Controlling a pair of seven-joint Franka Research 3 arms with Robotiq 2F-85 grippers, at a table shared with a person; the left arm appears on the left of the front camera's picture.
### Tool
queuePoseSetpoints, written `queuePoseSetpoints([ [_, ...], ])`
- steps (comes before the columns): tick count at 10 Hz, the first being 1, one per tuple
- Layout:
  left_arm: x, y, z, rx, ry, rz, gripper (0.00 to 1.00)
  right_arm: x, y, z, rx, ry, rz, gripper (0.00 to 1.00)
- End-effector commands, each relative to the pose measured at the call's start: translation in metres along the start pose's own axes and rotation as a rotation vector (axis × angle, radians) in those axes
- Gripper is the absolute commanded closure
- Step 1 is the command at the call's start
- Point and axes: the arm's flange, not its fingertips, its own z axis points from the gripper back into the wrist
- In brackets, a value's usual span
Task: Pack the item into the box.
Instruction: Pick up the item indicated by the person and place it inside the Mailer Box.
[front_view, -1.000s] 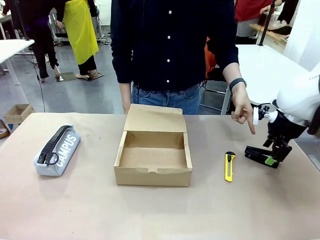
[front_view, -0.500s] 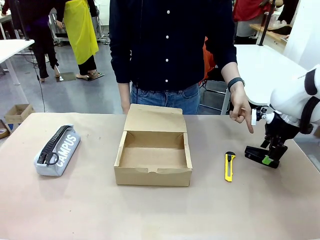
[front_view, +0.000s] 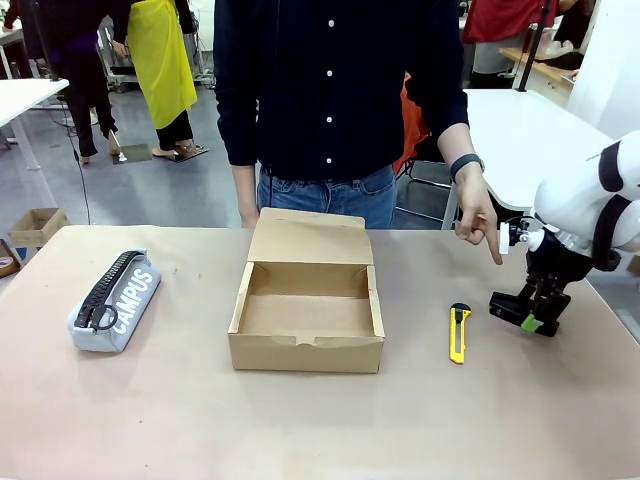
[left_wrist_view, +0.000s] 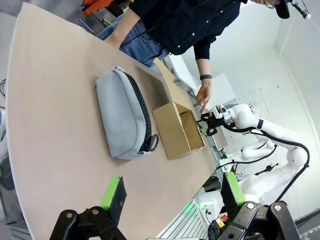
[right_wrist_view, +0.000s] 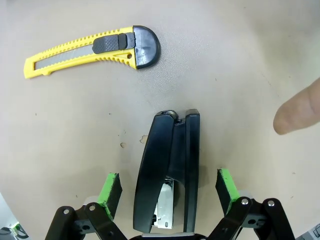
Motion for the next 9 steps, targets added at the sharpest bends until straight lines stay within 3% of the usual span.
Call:
queuePoseSetpoints([
  [1,0.0012,-0.0009,0.0003,-0.018,-0.021,-0.024,0.00,0.0004,-0.0037,0.0020,-0.024,-0.005,0.031,0.00],
  [2,0.0012,-0.0009,0.0003,-0.018,-0.021,-0.024,0.00,0.0018,-0.0033,0.0009,-0.018,0.026,0.028,0.60],
  [3,0.0012,-0.0009,0.0003,-0.018,-0.021,-0.024,0.00,0.0025,-0.0036,0.0001,-0.004,0.019,0.030,0.60],
  [4,0.0012,-0.0009,0.0003,-0.018,-0.021,-0.024,0.00,0.0023,-0.0039,-0.0001,0.003,0.017,0.029,1.00],
  [5,0.0012,-0.0009,0.0003,-0.018,-0.021,-0.024,0.00,0.0041,-0.0037,-0.0014,0.000,0.025,0.027,0.62],
  [6,0.0012,-0.0009,0.0003,-0.018,-0.021,-0.024,0.00,0.0049,-0.0038,-0.0016,0.000,0.026,0.027,1.00],
  [9,0.0012,-0.0009,0.0003,-0.018,-0.021,-0.024,0.00,0.0067,-0.0047,-0.0025,0.010,0.035,0.033,1.00],
])
